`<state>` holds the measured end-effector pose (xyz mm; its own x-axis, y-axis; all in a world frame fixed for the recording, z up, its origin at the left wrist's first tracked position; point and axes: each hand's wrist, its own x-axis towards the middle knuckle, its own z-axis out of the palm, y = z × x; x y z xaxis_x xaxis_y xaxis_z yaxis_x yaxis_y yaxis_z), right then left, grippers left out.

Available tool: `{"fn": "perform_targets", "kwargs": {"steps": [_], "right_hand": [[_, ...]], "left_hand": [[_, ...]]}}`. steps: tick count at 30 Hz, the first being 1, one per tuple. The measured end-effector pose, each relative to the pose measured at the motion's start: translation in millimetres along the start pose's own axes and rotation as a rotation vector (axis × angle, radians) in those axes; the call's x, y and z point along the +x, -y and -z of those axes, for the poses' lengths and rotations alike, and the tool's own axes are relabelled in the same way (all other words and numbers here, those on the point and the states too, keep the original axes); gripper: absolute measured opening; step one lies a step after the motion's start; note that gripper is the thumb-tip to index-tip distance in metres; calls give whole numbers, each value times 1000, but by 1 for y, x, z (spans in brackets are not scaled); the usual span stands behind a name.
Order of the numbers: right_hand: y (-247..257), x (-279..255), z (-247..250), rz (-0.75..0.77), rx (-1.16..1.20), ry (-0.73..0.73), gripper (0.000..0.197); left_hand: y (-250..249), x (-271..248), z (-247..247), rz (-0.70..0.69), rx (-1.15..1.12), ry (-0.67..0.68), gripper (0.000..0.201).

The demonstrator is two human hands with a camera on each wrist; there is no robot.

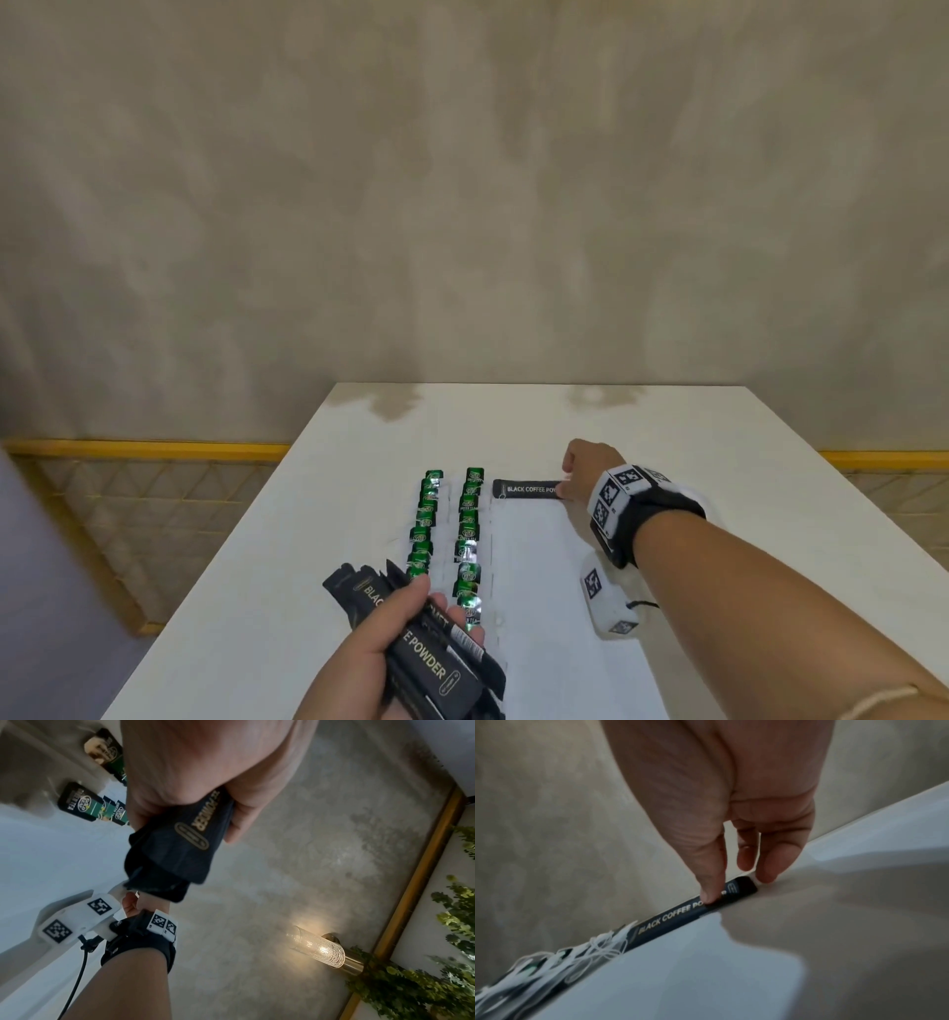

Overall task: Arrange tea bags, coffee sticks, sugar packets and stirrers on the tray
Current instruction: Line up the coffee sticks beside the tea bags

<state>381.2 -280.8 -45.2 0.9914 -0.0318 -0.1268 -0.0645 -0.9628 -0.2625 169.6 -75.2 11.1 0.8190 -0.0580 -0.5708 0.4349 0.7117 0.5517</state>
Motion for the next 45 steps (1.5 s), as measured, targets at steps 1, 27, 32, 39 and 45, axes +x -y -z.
{"fn": "perform_targets", "kwargs": {"steps": [1, 27, 32, 39, 45], "right_hand": [[0, -2, 1, 13, 15, -19, 22], [20, -54, 36, 270, -18, -30, 15], [47, -115, 58, 420, 478, 400, 31], [61, -158, 62, 531, 485, 613, 27], [53, -157, 54, 470, 689, 601, 14]], "left_hand": [[2, 0, 1, -2, -5, -2, 60], [14, 4, 7, -19, 47, -80, 27], [18, 3, 3, -21, -128, 48, 26], [22, 6, 0, -100, -193, 127, 41], [25, 11, 10, -167, -98, 31, 47]]}}
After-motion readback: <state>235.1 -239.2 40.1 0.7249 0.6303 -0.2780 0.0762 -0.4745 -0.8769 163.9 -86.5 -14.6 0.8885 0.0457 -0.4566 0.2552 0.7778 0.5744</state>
